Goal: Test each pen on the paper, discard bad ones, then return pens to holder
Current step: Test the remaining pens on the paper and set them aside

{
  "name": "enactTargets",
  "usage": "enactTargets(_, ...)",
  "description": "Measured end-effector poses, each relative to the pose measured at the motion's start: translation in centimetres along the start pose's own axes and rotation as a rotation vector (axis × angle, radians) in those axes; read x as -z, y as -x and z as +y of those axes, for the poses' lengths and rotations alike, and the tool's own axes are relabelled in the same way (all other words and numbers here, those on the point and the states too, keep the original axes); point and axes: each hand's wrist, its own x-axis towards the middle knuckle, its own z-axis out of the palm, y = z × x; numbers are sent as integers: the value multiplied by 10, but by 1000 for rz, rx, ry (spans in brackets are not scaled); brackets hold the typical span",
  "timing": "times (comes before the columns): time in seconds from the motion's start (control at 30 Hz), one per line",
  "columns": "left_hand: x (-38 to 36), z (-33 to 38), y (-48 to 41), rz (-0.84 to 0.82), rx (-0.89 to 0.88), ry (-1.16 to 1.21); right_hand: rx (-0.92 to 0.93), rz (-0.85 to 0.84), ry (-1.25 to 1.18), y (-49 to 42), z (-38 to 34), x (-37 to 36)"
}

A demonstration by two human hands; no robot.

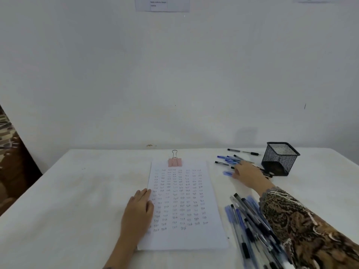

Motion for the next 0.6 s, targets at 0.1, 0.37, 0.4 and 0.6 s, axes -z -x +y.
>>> enactTargets(0.1,1,-1,1,-4,5,6,34,-13,36,-3,0,-5)
enactTargets(0.37,1,-4,3,-10,0,19,155,288,-378,15,-41,24)
enactTargets(0.4,1,-4,3,-15,1,20,199,340,-404,23,-53,31)
enactTargets(0.6,4,-2,4,12,-28,107,386,244,-439,70,-122,30)
